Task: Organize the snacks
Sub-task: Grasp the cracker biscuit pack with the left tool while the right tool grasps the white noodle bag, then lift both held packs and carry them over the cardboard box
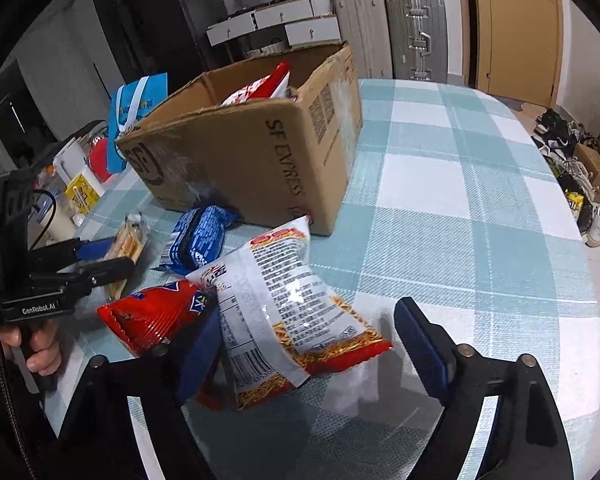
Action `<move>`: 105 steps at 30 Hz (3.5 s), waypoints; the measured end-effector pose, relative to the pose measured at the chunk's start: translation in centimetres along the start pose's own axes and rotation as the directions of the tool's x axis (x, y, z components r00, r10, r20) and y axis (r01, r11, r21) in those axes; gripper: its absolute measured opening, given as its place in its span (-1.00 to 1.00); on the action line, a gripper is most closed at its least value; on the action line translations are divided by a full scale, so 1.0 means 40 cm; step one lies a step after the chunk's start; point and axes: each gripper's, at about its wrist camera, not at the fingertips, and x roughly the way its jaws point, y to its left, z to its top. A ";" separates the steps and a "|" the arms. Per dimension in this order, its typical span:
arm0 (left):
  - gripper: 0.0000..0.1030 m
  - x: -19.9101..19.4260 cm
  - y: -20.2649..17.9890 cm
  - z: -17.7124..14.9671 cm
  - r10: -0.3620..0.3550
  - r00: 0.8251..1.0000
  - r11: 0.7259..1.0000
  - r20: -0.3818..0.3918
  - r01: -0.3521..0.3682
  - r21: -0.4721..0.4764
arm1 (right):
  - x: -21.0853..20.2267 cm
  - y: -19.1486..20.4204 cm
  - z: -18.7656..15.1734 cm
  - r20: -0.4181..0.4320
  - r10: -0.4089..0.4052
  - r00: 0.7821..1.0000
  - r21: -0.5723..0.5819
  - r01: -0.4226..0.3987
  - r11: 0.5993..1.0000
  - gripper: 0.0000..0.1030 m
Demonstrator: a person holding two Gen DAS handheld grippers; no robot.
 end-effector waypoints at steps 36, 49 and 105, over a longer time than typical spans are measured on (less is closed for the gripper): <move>0.07 -0.184 0.013 0.011 0.113 0.978 0.993 0.174 -0.104 -0.060 | -0.191 0.051 -0.021 0.183 0.003 0.983 0.037 -0.010 0.999 -0.14; 0.07 -0.253 0.009 0.056 0.108 0.967 0.994 0.233 -0.099 -0.047 | -0.240 0.084 0.009 0.247 0.007 0.969 0.031 -0.015 0.999 -0.14; 0.07 -0.103 -0.058 0.385 0.116 0.954 0.992 0.277 -0.126 0.018 | -0.149 0.104 0.304 0.383 0.119 0.916 0.072 -0.158 0.985 -0.14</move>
